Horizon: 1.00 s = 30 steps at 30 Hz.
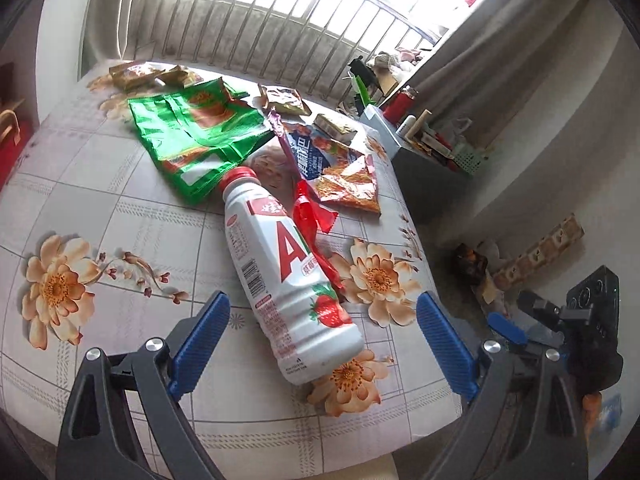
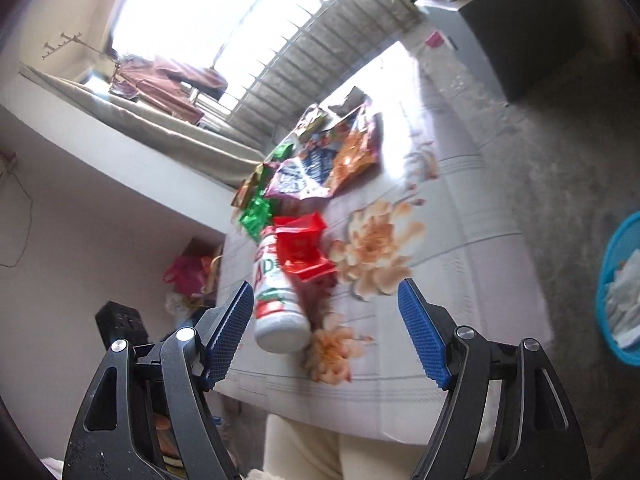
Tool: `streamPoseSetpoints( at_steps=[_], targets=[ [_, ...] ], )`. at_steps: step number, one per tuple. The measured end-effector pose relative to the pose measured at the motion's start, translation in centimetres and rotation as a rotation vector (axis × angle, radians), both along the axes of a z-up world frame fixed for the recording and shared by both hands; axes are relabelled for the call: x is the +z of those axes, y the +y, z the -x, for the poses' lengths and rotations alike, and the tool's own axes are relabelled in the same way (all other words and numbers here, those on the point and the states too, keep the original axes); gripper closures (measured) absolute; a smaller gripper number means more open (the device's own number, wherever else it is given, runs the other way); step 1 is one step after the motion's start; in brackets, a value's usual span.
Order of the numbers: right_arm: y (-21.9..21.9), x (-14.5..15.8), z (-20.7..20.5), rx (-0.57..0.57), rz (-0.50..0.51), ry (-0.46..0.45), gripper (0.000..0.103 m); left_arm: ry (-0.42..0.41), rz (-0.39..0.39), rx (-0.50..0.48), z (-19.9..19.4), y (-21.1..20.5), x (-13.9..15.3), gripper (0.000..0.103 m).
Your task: Collect trash
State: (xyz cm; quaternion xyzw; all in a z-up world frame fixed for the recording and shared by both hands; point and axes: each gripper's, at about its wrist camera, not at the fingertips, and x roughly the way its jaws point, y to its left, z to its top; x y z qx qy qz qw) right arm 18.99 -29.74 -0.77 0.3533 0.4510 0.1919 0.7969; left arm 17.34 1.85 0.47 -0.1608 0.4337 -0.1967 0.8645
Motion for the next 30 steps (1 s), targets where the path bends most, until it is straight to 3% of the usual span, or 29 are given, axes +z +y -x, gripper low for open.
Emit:
streamPoseSetpoints(
  at_steps=[5, 9, 19, 22, 24, 30],
  targets=[
    [4.4, -2.2, -5.6, 0.03, -0.163, 0.144, 0.032, 0.057, 0.034, 0.021, -2.6, -0.1, -2.4, 0.011],
    [6.9, -4.7, -9.5, 0.017, -0.223, 0.276, 0.038, 0.102, 0.071, 0.036, -3.9, 0.4, -4.0, 0.011],
    [9.5, -8.9, -13.4, -0.038, -0.22, 0.443, 0.05, 0.156, 0.141, 0.022, -4.5, 1.0, -5.6, 0.016],
    [9.2, -7.8, -12.3, -0.043, -0.191, 0.408, 0.05, 0.146, 0.156, 0.017, -4.2, 1.7, -5.3, 0.016],
    [9.4, -5.7, -11.1, -0.002, -0.129, 0.324, 0.05, 0.134, 0.162, 0.014, -3.8, 2.6, -5.0, 0.016],
    [15.5, 0.4, -7.8, 0.348, 0.246, 0.073, 0.05, 0.077, 0.105, 0.067, -2.2, 6.5, -4.2, 0.017]
  ],
)
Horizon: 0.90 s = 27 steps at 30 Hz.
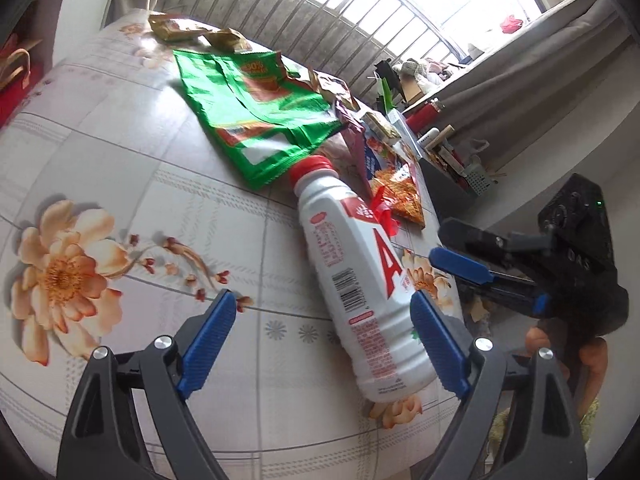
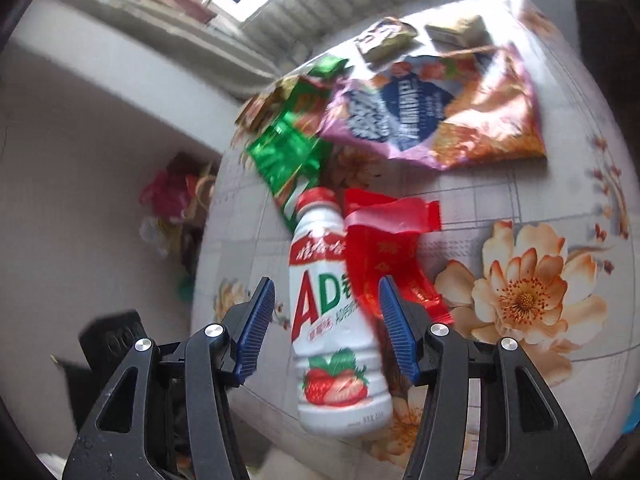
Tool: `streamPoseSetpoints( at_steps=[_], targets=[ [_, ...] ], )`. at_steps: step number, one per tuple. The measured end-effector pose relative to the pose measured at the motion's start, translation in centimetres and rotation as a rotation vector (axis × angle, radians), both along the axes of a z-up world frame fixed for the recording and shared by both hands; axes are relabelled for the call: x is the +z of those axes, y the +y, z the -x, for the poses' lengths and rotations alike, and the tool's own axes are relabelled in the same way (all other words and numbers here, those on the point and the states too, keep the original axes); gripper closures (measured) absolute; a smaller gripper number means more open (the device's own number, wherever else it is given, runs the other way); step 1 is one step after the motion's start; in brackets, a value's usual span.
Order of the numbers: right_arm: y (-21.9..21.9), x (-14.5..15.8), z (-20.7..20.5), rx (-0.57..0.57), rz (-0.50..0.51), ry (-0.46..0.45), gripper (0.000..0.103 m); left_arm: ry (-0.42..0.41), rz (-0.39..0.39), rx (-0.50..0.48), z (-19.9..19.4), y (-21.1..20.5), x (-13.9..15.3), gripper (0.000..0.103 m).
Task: Collect trash
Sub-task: 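Close the right tool around the white AD milk bottle, then grasp the red plastic wrapper with the left tool while the right tool holds the bottle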
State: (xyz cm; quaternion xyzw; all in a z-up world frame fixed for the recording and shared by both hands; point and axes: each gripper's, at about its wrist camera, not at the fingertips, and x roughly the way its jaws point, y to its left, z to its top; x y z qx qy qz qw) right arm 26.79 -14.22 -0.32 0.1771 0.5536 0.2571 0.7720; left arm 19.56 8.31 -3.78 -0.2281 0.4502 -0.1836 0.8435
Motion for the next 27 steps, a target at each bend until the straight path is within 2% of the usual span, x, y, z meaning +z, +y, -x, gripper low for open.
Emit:
streamPoseSetpoints(
  at_steps=[2, 4, 8, 11, 18, 27],
  targets=[
    [2.0, 0.5, 1.0, 0.092, 0.082, -0.052, 0.05, -0.003, -0.025, 0.025, 0.4, 1.2, -0.1, 0.018],
    [3.3, 0.4, 1.4, 0.133, 0.158, -0.078, 0.05, 0.008, -0.032, 0.054, 0.8, 2.3, -0.2, 0.019],
    [4.9, -1.7, 1.0, 0.174, 0.287, -0.063, 0.05, 0.02, -0.036, 0.099, 1.7, 4.0, -0.3, 0.02],
    [5.6, -2.8, 0.8, 0.186, 0.361, -0.067, 0.046, 0.011, -0.046, 0.114, 2.2, 4.4, 0.2, 0.02],
    [6.7, -3.0, 2.5, 0.235, 0.398, -0.103, 0.048, 0.01, -0.059, 0.113, 2.8, 3.9, 0.6, 0.021],
    [4.8, -2.5, 9.3, 0.264, 0.391, -0.118, 0.048, -0.006, -0.059, 0.103, 3.2, 3.4, 1.2, 0.021]
  ],
)
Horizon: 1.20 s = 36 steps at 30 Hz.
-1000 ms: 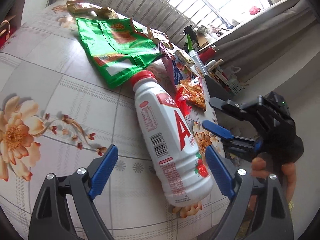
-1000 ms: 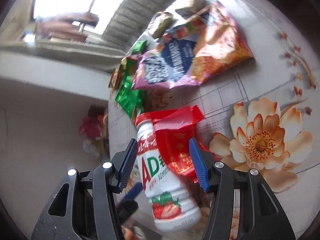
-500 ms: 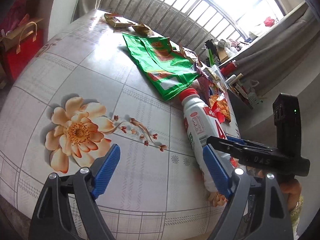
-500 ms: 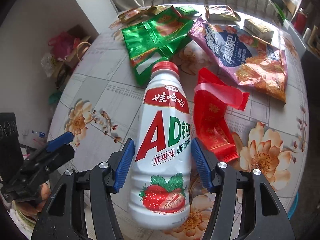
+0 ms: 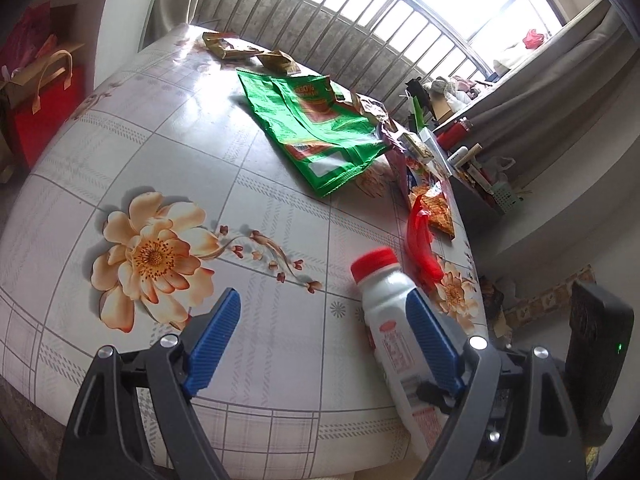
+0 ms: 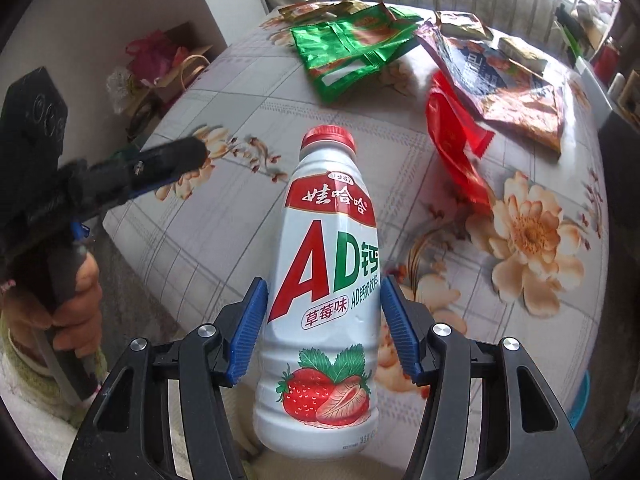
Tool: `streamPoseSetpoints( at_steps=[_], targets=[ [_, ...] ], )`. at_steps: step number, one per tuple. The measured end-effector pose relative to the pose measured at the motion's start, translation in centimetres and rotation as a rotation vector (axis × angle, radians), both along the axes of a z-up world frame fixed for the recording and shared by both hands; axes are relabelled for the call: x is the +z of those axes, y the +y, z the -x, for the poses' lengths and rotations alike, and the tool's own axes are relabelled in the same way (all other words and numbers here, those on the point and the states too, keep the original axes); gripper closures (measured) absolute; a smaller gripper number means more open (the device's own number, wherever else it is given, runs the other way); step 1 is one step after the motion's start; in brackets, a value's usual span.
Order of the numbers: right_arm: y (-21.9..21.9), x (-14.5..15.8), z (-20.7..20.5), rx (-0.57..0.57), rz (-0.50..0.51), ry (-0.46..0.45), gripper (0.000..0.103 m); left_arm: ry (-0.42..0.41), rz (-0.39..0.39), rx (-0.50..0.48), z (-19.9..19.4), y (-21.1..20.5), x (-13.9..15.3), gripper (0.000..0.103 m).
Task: Collect trash
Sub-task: 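Grasp the red plastic wrapper with the left tool while the right tool holds the bottle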
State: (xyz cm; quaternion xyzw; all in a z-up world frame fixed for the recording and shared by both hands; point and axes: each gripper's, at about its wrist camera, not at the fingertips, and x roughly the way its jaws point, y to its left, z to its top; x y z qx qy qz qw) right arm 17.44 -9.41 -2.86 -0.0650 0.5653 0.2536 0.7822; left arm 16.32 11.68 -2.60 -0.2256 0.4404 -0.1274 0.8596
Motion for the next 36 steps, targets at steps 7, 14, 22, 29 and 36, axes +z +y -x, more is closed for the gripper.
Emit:
streamPoseSetpoints(
  at_steps=[7, 14, 22, 29, 36],
  targets=[
    [-6.1, 0.0, 4.1, -0.182, -0.029, 0.024, 0.048, -0.019, 0.034, -0.099, -2.0, -3.0, 0.7, 0.021],
    [-12.9, 0.1, 4.7, -0.475, -0.057, -0.011, 0.048, 0.016, 0.102, -0.235, -7.4, -10.3, -0.3, 0.025],
    [-15.5, 0.0, 3.2, -0.614, -0.149, -0.005, 0.048, 0.147, 0.022, -0.253, -12.2, -15.7, -4.7, 0.085],
    [-17.2, -0.5, 3.5, -0.631, -0.249, 0.038, 0.043, 0.067, -0.057, -0.349, -8.0, -15.8, -3.3, 0.1],
    [-17.4, -1.3, 3.3, -0.646, -0.302, 0.07, 0.04, 0.028, -0.144, -0.369, -3.6, -13.6, -2.4, 0.1]
  ],
)
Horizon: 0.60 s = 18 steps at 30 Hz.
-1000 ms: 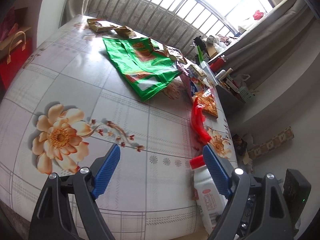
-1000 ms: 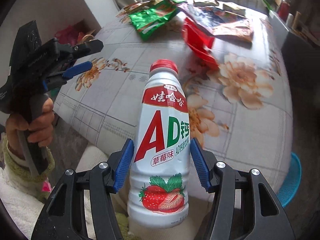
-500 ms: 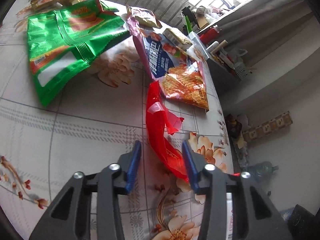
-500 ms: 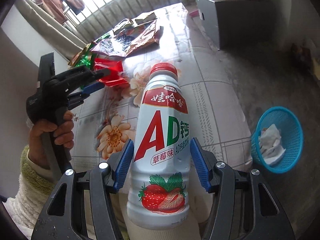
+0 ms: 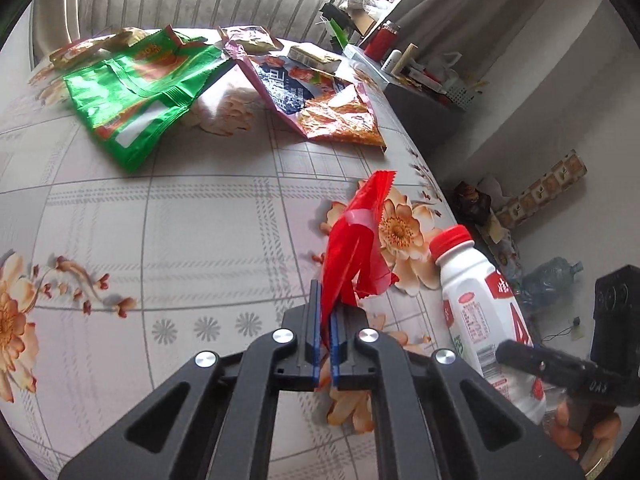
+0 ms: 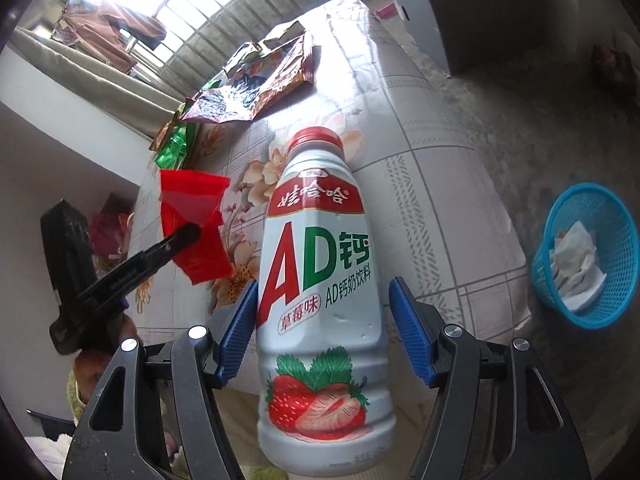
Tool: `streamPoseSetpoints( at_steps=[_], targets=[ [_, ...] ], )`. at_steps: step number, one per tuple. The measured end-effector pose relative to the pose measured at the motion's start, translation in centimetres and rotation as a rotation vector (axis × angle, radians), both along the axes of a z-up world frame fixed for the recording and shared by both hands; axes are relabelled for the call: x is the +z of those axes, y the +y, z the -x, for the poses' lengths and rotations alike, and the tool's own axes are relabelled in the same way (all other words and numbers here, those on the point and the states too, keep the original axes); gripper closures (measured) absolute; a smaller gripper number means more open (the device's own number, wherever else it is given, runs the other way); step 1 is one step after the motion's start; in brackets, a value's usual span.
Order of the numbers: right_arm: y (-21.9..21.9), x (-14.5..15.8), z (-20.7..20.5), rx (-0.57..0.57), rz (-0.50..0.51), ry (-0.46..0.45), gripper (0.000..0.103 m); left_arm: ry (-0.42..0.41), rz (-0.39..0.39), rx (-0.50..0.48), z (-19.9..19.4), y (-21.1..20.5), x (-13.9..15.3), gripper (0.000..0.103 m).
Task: Collect trash
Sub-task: 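Grasp the red plastic wrapper with the left tool while the right tool holds the bottle, then carry the AD bottle and red wrapper over the blue wastebasket with both tools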
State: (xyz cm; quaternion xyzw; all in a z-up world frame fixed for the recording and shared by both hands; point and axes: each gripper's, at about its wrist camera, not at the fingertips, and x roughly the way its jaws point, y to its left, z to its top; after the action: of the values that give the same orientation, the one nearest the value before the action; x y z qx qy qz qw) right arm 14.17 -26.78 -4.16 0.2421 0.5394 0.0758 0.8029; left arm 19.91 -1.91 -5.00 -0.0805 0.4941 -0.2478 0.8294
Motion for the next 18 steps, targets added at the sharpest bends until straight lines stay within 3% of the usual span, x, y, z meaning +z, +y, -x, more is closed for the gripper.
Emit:
streamPoseSetpoints(
  at_steps=[10, 18],
  targets=[
    [-0.1, -0.9, -0.5, -0.016, -0.021, 0.014, 0.04, 0.001, -0.031, -0.011, 3.0, 1.0, -0.4, 0.1],
    [-0.5, -0.9, -0.3, -0.042, -0.052, -0.005, 0.045, -0.005, -0.031, -0.024, 3.3, 0.6, -0.5, 0.1]
  ],
)
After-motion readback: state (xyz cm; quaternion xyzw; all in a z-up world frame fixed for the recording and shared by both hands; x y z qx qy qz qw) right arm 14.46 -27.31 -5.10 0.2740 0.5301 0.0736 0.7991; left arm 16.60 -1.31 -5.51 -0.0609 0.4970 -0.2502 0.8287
